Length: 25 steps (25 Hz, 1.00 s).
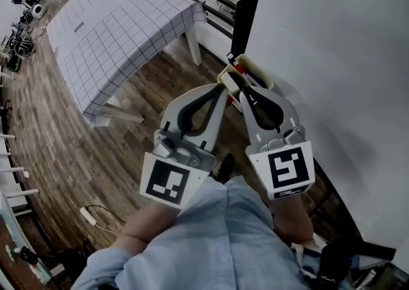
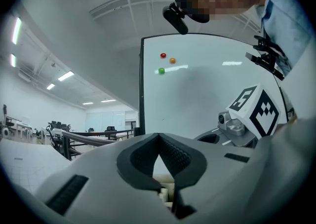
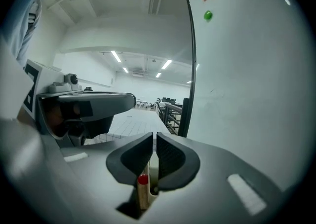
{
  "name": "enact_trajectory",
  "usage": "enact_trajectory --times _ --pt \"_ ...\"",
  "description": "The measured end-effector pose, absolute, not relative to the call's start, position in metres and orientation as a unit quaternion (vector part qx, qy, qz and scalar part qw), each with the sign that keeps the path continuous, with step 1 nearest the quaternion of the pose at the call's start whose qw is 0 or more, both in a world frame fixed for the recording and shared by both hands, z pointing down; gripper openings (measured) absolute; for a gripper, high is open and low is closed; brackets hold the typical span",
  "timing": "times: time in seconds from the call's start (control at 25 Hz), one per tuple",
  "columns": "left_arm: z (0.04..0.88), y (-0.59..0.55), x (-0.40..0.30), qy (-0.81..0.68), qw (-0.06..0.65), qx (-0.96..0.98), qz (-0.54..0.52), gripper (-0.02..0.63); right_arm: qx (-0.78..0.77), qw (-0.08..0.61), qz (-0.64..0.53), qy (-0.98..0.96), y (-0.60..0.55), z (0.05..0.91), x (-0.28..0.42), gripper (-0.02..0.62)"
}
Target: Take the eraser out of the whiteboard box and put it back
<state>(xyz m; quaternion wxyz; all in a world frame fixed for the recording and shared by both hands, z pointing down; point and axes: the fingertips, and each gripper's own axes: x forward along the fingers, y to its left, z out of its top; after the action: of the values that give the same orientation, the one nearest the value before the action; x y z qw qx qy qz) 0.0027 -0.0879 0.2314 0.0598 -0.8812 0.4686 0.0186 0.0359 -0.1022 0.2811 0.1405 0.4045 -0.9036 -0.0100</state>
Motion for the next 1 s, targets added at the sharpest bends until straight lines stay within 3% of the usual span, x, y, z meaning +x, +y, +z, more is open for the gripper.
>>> enact_trajectory --times 0.2,0.36,1.0 --pt "0.249 -0.112 -0.008 0.464 0.035 -0.885 0.021 -0.002 0.398 0.184 -0.003 -0.899 -0.121 0.301 0.025 0.036" --pt "0.264 -0.129 -0.013 0.457 0.009 -0.889 0.028 -0.002 0.395 0.24 -0.001 -0.887 -0.132 0.322 0.018 0.135" --pt "0.289 -0.194 -0.024 0.414 -0.046 -0.908 0.051 -0.002 0.322 0.479 -0.009 -0.817 -0.153 0.38 -0.004 0.137"
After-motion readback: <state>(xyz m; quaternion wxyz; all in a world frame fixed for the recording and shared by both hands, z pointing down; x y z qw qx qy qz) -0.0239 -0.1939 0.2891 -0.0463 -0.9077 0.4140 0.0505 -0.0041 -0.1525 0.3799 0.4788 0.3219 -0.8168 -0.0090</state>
